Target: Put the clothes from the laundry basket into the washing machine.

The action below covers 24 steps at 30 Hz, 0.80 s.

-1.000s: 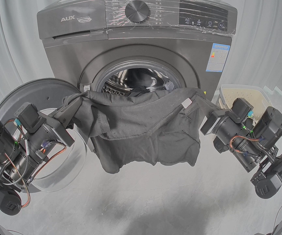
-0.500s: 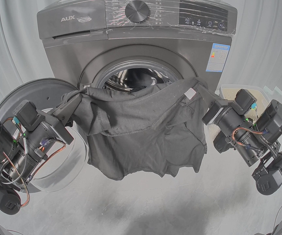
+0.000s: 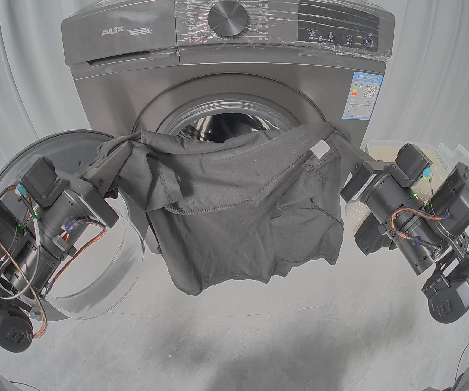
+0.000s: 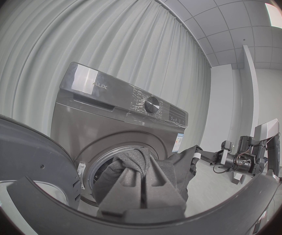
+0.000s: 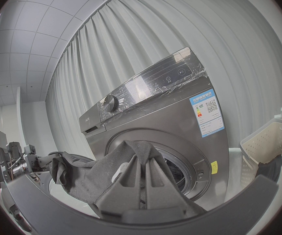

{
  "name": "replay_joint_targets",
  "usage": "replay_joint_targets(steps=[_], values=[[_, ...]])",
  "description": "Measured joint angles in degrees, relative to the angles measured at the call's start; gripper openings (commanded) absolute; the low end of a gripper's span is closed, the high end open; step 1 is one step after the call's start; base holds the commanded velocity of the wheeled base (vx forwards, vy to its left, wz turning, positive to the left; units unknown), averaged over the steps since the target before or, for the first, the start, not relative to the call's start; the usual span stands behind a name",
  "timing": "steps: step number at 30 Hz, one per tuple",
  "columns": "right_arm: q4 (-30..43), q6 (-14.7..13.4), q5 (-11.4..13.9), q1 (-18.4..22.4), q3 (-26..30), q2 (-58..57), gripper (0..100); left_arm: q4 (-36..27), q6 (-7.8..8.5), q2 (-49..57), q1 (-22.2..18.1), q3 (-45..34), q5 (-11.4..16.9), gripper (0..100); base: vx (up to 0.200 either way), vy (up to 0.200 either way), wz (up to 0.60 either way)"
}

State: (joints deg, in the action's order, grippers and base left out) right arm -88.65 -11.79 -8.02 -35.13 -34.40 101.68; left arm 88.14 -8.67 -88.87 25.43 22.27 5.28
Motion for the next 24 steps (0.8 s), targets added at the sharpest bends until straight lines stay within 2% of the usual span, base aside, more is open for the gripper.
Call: replay_joint_targets(steps=[8, 9, 17, 24], values=[[0.05, -0.04, 0.2, -0.41, 0.95, -0.22, 0, -0.06, 0.0, -0.27, 0.41, 0.11, -0.13, 0, 0.0, 0.0, 0.0], [0.05, -0.02, 0.2, -0.5, 1.16, -0.22, 100, -0.09, -0.02, -0.4, 0.72, 0.57, -0.28, 0, 0.0, 0.0, 0.0], [0.05, 0.02, 0.37, -0.83, 2.66, 0.13, 100, -0.2, -0.15, -3.19, 4.41, 5.23, -3.04, 0, 0.0, 0.0, 0.0], [0.16, 0.2, 1.65, -4.19, 10.37, 2.43, 100, -0.8, -0.02, -5.92, 7.51, 7.59, -3.51, 0, 0.0, 0.0, 0.0]])
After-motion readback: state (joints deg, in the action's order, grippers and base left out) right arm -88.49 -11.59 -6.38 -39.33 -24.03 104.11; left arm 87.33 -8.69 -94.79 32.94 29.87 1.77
